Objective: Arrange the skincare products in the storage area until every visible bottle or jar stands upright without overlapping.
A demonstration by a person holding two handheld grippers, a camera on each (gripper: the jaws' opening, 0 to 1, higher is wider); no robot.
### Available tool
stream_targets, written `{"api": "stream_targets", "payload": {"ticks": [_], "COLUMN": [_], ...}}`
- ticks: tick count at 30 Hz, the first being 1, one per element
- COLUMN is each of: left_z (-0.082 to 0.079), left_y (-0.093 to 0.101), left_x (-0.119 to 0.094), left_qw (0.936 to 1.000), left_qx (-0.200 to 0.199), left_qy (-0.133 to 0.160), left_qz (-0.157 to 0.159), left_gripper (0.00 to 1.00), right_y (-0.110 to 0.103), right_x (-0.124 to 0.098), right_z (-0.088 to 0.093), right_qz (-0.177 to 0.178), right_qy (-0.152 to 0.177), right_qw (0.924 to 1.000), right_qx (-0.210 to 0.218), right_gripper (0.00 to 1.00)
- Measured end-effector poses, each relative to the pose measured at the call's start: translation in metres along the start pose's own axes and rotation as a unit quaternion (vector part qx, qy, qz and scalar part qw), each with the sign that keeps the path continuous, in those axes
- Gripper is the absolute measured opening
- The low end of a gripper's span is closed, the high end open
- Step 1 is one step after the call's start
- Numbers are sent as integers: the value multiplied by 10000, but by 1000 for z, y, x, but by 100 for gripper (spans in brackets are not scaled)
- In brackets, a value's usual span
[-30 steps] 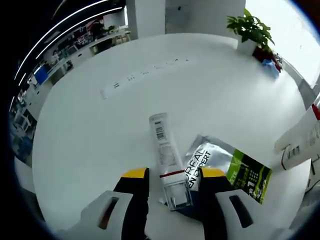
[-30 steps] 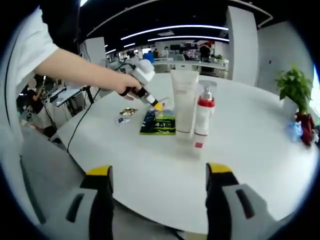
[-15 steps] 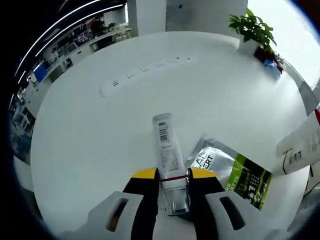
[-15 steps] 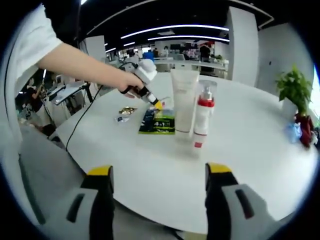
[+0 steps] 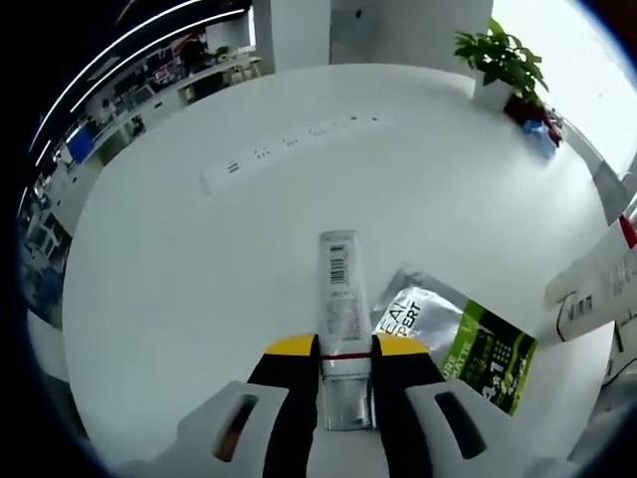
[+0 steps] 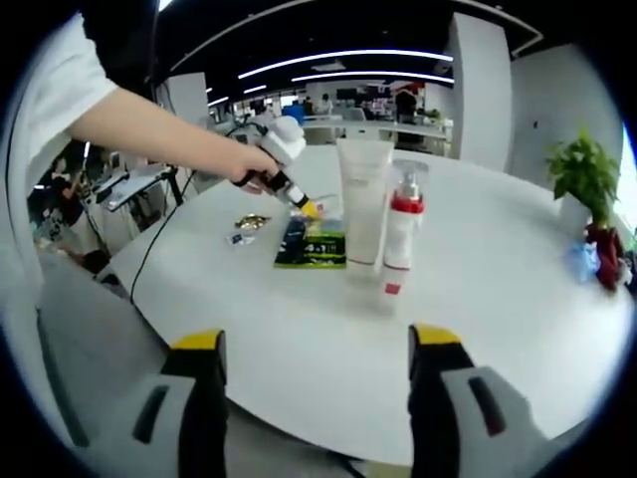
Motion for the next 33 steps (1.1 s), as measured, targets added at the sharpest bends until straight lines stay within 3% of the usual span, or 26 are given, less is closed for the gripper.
{"api": "stream_targets", "payload": {"ticks": [12, 23, 33], "left_z": [7, 23, 54], "left_y": [9, 30, 63], "left_x": [-20, -52, -89], "left_qw": [9998, 9971, 9949], "left_qx": [64, 175, 237], "left_qy": [187, 691, 918], "left_qz": [81, 254, 343], "left_gripper": [17, 17, 17], "right_y": [-1, -3, -3], "right_x": [-1, -2, -3], "right_z": [-1, -2, -3], "right_qz": [-9, -82, -149], "right_qy": [82, 152, 221], "right_qw": [10000, 9998, 9996], "right_qx": [-41, -112, -84], "right_gripper": [75, 74, 73]}}
Point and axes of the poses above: the point that each gripper's makers call its tool centre point, and the gripper's own axes: x roughly forward along the fingers, y roughly to its right, z roughly out of its underside, the point moved 9 cm from there along -x, roughly backward along the fingers, and after that the axes turned 13 degrees about x, right-handed, at the moved point
